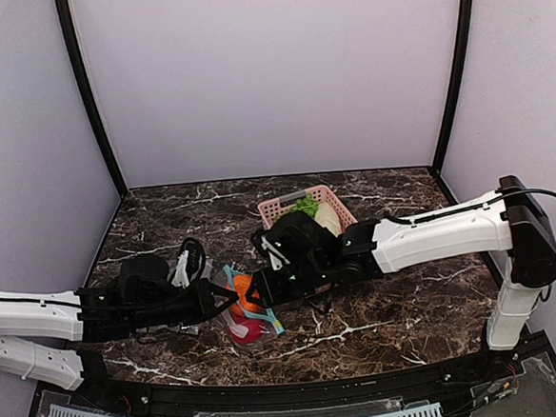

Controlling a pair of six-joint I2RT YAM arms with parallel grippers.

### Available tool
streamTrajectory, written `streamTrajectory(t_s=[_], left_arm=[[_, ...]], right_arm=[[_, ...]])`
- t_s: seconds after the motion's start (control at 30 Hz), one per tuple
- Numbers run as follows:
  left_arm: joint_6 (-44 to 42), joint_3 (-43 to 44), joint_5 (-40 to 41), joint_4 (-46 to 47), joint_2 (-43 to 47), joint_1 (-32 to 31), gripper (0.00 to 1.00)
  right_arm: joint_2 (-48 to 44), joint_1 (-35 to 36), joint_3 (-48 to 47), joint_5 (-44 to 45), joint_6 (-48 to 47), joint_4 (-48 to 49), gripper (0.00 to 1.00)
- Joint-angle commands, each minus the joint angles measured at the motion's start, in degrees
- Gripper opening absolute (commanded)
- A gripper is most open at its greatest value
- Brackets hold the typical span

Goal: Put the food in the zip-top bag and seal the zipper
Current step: Adjust the fake fruit in the zipper food storage bag.

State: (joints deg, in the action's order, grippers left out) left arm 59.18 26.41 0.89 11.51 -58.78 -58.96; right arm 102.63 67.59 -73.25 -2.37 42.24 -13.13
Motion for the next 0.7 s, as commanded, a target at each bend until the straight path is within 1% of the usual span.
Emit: streamTrajectory(t_s=[0.0,0.13,0.33,0.5,0.67], left_arm=[[-0.23,-0.1,-0.7,0.46,-0.86,0.57,0.01],[-0.56,-0.02,-2.74,1.73,-1.46,0.81,0.01],[-0.89,-0.32,-3.32,2.87,-1.35,0.94,0.01],[-0.99,-0.36,-3.68,3.27,-1.17,0.99,0.01],[-1.09,-0.37,-4.08,3.52,-1.08,1.04,0.01]], right_arm=[[2.11,0.41,-1.34,-2.03,-1.56,4.69,0.42],[3.79,0.43,-1.98,-3.93,-3.03,6.58,0.42],[5.85,0.37,-1.46,-7.3,-4.54,9.28,0.41],[7.06,0.43,0.17,-9.97,-5.06,14.23,0.41],[7.52,0.43,1.91,-14.12,-7.73,20.43,0.41]])
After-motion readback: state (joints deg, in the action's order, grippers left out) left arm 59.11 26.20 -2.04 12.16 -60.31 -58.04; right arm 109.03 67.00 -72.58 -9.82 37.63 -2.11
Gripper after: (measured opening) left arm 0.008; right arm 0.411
